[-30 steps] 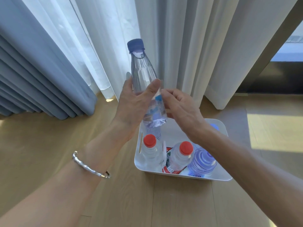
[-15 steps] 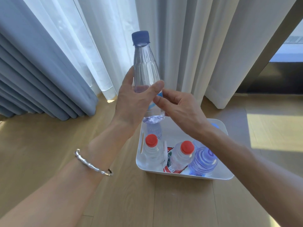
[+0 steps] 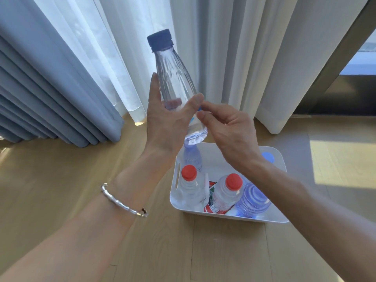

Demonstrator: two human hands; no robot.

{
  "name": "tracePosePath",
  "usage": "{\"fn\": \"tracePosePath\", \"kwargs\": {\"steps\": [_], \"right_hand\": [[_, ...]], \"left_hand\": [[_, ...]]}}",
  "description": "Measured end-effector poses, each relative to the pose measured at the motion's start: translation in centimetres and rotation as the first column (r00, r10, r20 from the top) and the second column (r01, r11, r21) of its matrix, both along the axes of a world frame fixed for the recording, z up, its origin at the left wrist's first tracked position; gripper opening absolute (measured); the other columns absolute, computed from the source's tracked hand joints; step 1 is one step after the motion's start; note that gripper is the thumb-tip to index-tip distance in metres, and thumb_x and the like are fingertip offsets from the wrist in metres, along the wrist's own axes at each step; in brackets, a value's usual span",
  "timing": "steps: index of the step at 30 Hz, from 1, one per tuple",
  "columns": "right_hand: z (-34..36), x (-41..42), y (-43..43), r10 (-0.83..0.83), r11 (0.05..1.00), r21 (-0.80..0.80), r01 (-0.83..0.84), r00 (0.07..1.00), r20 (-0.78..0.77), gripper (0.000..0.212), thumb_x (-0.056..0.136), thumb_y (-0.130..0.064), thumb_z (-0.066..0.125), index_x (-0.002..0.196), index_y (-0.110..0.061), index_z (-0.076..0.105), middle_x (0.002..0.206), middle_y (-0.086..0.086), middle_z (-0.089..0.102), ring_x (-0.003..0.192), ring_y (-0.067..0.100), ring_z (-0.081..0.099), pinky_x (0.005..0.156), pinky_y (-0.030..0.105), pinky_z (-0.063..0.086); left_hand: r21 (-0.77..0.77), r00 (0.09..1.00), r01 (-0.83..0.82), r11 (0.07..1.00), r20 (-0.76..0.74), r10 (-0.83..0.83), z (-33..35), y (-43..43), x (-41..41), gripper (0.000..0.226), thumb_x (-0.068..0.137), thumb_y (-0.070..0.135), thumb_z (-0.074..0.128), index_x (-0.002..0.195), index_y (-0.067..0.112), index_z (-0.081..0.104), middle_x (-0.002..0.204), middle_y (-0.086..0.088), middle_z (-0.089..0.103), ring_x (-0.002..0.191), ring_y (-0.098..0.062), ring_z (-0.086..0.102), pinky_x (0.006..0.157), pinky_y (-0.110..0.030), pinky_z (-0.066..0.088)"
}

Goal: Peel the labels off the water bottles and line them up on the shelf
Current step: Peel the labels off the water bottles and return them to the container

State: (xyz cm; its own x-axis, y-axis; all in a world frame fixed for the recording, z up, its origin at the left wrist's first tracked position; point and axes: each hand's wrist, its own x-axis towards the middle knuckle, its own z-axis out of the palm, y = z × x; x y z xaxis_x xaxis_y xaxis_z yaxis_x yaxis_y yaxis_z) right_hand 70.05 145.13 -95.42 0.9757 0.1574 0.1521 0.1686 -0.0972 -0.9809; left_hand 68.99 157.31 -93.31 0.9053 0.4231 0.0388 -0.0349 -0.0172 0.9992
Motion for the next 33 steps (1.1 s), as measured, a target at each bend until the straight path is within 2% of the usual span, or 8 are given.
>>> {"fn": "tracePosePath", "kwargs": {"steps": [3, 9, 12, 17, 22, 25, 28, 33], "right_hand": [[0.2, 0.0, 0.0, -0.028, 0.998, -0.051, 0.029, 0.999, 0.03, 0.018, 0.088, -0.017, 0.068, 0.08, -0.032, 0.067, 0.08, -0.019, 0.068, 0.074, -0.009, 0.062, 0.07, 0.005, 0.044], [0.0, 0.0, 0.2, 0.013, 0.979, -0.202, -0.012, 1.0, 0.003, 0.016, 0.097, -0.018, 0.054, 0.083, -0.024, 0.054, 0.092, -0.01, 0.06, 0.08, -0.004, 0.053, 0.068, 0.002, 0.039], [0.2, 0.4, -0.1, 0.001, 0.986, -0.168, -0.016, 0.996, -0.085, 0.015, 0.099, -0.017, 0.05, 0.085, -0.018, 0.056, 0.081, -0.007, 0.058, 0.068, 0.002, 0.051, 0.058, 0.005, 0.041], [0.4, 1.1, -0.4, 0.046, 0.99, -0.122, -0.068, 0.984, -0.173, 0.019, 0.099, -0.02, 0.051, 0.082, -0.024, 0.058, 0.093, 0.002, 0.068, 0.09, 0.019, 0.067, 0.076, 0.026, 0.055], [0.5, 0.5, -0.3, 0.166, 0.982, -0.072, -0.175, 0.979, -0.119, 0.016, 0.099, -0.027, 0.051, 0.093, -0.028, 0.066, 0.085, -0.013, 0.07, 0.077, -0.004, 0.063, 0.076, 0.015, 0.05], [0.4, -0.5, 0.2, 0.193, 0.975, -0.096, -0.201, 0.977, -0.087, 0.017, 0.097, -0.029, 0.055, 0.101, -0.02, 0.07, 0.096, 0.0, 0.073, 0.09, 0.007, 0.065, 0.084, 0.022, 0.047], [-0.1, -0.7, 0.6, 0.108, 0.985, -0.126, -0.113, 0.993, -0.052, 0.006, 0.094, -0.027, 0.061, 0.097, -0.03, 0.066, 0.106, 0.005, 0.072, 0.095, 0.009, 0.062, 0.089, 0.024, 0.047], [-0.5, -0.2, 0.3, -0.009, 0.999, -0.039, 0.007, 0.998, -0.063, 0.023, 0.094, -0.019, 0.061, 0.114, -0.017, 0.073, 0.091, 0.002, 0.076, 0.074, -0.006, 0.059, 0.068, 0.005, 0.044]], "left_hand": [[-0.014, 1.0, -0.022, 1.0, -0.017, 0.022, -0.3, -0.2, 0.0, 0.104, 0.053, 0.048, 0.084, 0.144, 0.031, 0.035, 0.11, -0.018, 0.067, 0.105, -0.033, 0.067, 0.092, -0.055, 0.052], [0.001, 0.999, 0.003, 1.0, -0.044, -0.003, -0.4, -0.6, -0.2, 0.092, 0.058, 0.044, 0.083, 0.139, 0.028, 0.041, 0.106, -0.017, 0.067, 0.097, -0.031, 0.07, 0.085, -0.052, 0.057], [-0.073, 0.999, 0.015, 0.997, -0.034, -0.017, -0.3, -0.5, -0.2, 0.068, 0.076, 0.024, 0.081, 0.134, 0.023, 0.047, 0.089, -0.01, 0.071, 0.083, -0.029, 0.073, 0.07, -0.043, 0.06], [-0.131, 0.998, 0.014, 0.991, -0.053, -0.021, 0.0, 0.1, -0.3, 0.058, 0.082, 0.02, 0.076, 0.133, 0.021, 0.049, 0.093, -0.003, 0.073, 0.084, -0.023, 0.075, 0.07, -0.043, 0.06], [-0.188, 0.999, -0.024, 0.982, -0.045, 0.016, -0.1, 0.3, -0.2, 0.048, 0.083, 0.017, 0.075, 0.125, 0.013, 0.053, 0.081, -0.002, 0.073, 0.076, -0.021, 0.074, 0.062, -0.035, 0.057], [-0.179, 1.0, -0.016, 0.984, -0.018, 0.013, 0.0, 0.1, -0.3, 0.045, 0.084, 0.013, 0.073, 0.123, 0.01, 0.052, 0.077, -0.004, 0.07, 0.064, -0.016, 0.07, 0.056, -0.03, 0.055], [-0.172, 1.0, -0.006, 0.985, 0.006, 0.007, -0.2, 0.0, -0.3, 0.038, 0.084, 0.01, 0.073, 0.118, 0.011, 0.054, 0.075, -0.002, 0.069, 0.061, -0.012, 0.069, 0.056, -0.028, 0.054], [-0.183, 1.0, 0.0, 0.983, 0.001, 0.001, -0.3, 0.0, -0.4, 0.036, 0.083, 0.016, 0.075, 0.113, 0.017, 0.054, 0.076, -0.001, 0.071, 0.068, -0.016, 0.072, 0.056, -0.029, 0.054]]}}
